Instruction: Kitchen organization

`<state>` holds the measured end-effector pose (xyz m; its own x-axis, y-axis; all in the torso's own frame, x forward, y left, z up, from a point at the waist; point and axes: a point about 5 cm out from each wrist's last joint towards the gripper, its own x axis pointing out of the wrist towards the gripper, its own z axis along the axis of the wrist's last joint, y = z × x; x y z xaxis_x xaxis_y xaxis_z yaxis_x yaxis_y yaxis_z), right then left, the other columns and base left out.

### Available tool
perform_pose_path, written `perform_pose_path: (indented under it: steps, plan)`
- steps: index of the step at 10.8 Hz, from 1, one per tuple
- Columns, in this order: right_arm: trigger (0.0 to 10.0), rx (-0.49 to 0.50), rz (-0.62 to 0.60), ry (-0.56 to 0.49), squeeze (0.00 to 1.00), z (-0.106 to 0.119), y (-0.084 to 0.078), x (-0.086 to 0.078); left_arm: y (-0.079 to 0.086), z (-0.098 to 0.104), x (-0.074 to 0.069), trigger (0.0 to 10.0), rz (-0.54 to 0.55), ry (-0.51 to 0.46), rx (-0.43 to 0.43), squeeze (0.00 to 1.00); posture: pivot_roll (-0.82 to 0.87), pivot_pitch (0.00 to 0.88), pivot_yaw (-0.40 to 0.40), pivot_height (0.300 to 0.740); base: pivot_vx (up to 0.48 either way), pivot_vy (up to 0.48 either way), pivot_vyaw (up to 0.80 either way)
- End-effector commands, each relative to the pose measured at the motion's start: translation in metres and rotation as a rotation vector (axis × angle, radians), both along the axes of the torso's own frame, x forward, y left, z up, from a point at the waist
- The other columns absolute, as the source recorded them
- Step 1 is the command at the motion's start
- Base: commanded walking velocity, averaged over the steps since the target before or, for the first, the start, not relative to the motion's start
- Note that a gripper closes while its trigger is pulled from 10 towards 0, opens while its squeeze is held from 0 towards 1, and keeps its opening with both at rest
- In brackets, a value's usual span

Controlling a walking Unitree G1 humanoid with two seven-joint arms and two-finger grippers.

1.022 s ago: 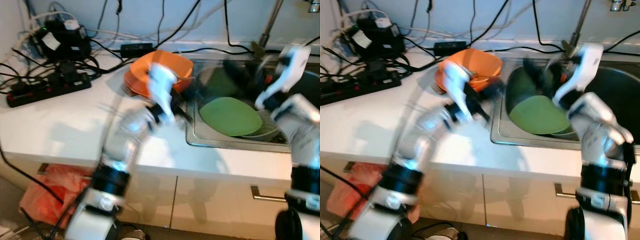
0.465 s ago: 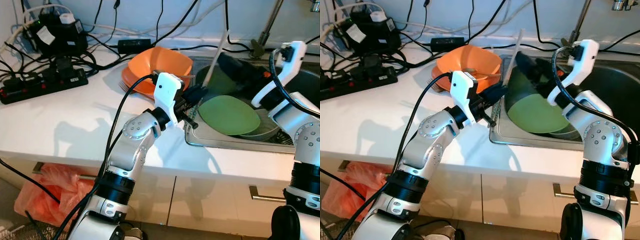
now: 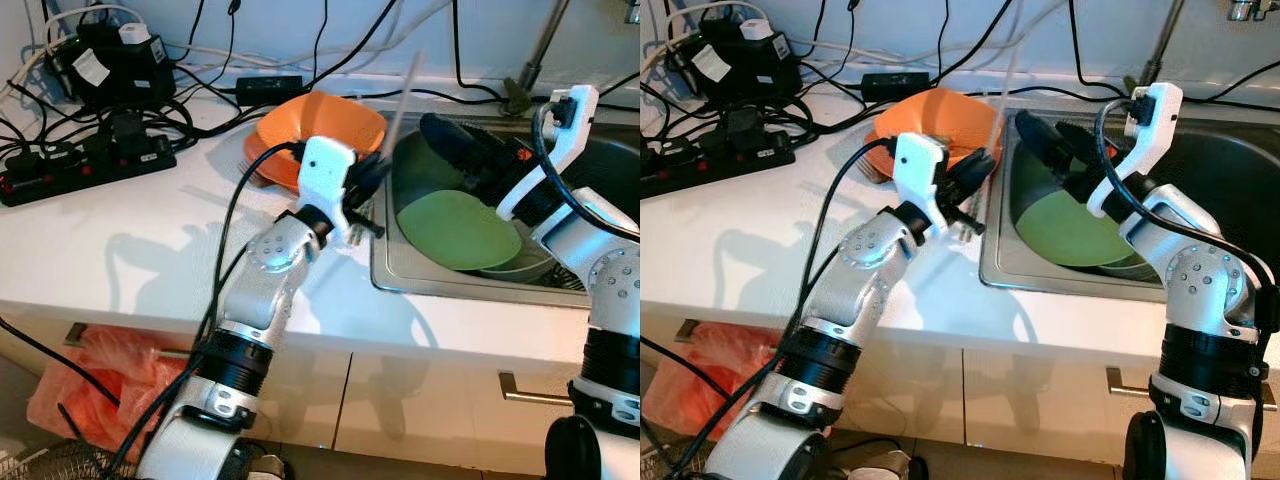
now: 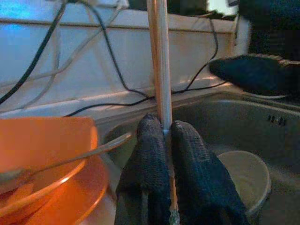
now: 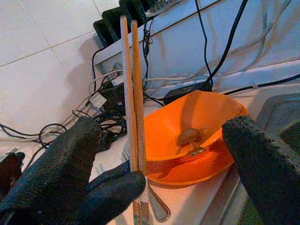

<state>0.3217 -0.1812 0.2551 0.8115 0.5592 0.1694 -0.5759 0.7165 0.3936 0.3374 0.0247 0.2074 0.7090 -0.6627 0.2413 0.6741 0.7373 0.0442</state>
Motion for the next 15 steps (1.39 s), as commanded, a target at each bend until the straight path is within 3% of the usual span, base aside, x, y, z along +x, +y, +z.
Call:
perform_pose_path:
  steps: [1, 4, 5, 6, 15]
  plan:
    - [10.0, -0.007, 0.021, 0.005, 0.0, 0.001, 0.005, 0.001, -0.01, 0.011, -0.005, 0.0, -0.039, -0.059, 0.007, 0.0, 0.06, 0.054, 0.006, 0.74, 0.0, 0.0, 0.0]
    - [10.0, -0.005, 0.06, 0.012, 0.0, 0.0, 0.015, 0.008, -0.022, 0.006, -0.016, 0.0, -0.089, -0.064, 0.011, 0.0, 0.06, 0.057, 0.0, 0.74, 0.0, 0.0, 0.0]
    - [3.5, 0.003, 0.069, 0.013, 0.0, -0.001, 0.016, 0.01, -0.024, 0.007, -0.018, 0.0, -0.096, -0.071, 0.007, 0.0, 0.07, 0.056, -0.002, 0.74, 0.0, 0.0, 0.0]
    - [0.0, 0.01, 0.065, 0.008, 0.0, -0.001, 0.017, 0.011, -0.026, 0.008, -0.02, 0.0, -0.1, -0.077, 0.002, 0.0, 0.07, 0.057, -0.004, 0.74, 0.0, 0.0, 0.0]
    - [0.0, 0.02, -0.029, 0.003, 0.0, 0.003, 0.009, 0.021, -0.021, 0.005, -0.027, 0.0, -0.087, -0.121, 0.043, 0.0, 0.06, 0.053, -0.007, 0.74, 0.0, 0.0, 0.0]
